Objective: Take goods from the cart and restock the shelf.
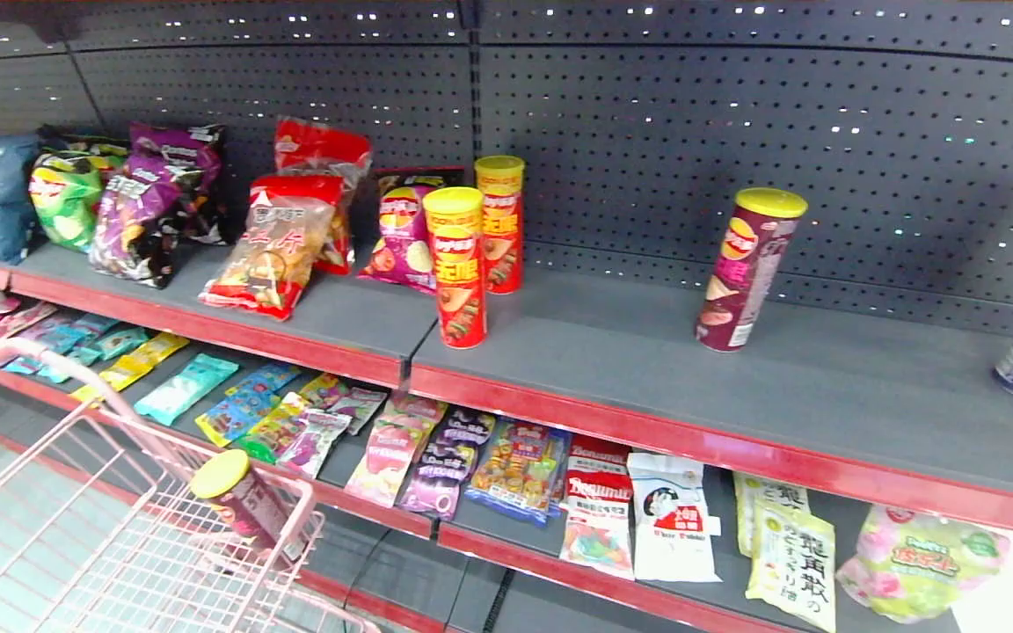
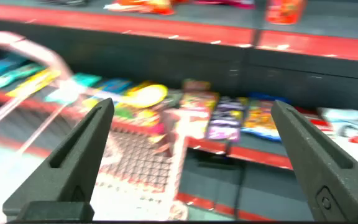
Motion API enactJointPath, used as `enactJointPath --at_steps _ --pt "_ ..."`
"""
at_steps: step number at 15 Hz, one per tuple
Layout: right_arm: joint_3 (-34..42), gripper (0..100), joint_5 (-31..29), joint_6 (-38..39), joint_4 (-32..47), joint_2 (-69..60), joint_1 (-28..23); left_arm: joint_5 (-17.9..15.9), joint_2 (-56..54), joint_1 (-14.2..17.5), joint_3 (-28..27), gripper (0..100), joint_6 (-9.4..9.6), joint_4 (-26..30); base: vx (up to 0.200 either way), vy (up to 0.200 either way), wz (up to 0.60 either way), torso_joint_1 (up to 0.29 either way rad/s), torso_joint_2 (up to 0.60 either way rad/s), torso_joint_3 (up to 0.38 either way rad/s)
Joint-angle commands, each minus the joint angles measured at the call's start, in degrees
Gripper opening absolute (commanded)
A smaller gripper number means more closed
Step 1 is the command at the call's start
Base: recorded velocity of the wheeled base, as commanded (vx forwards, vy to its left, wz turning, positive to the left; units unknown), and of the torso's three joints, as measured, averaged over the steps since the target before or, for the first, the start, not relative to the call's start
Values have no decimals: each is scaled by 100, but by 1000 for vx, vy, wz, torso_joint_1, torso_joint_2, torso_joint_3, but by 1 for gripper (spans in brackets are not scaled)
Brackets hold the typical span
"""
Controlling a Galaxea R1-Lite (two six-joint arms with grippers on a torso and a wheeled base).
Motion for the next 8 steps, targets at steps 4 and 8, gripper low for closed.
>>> enactJointPath --at_steps 4,8 --pt "0 100 2 -2 -1 6 -1 1 5 1 0 100 -1 -1 0 0 600 2 2 5" --pt "0 100 2 -2 -1 6 -1 1 5 1 0 100 -1 -1 0 0 600 1 5 5"
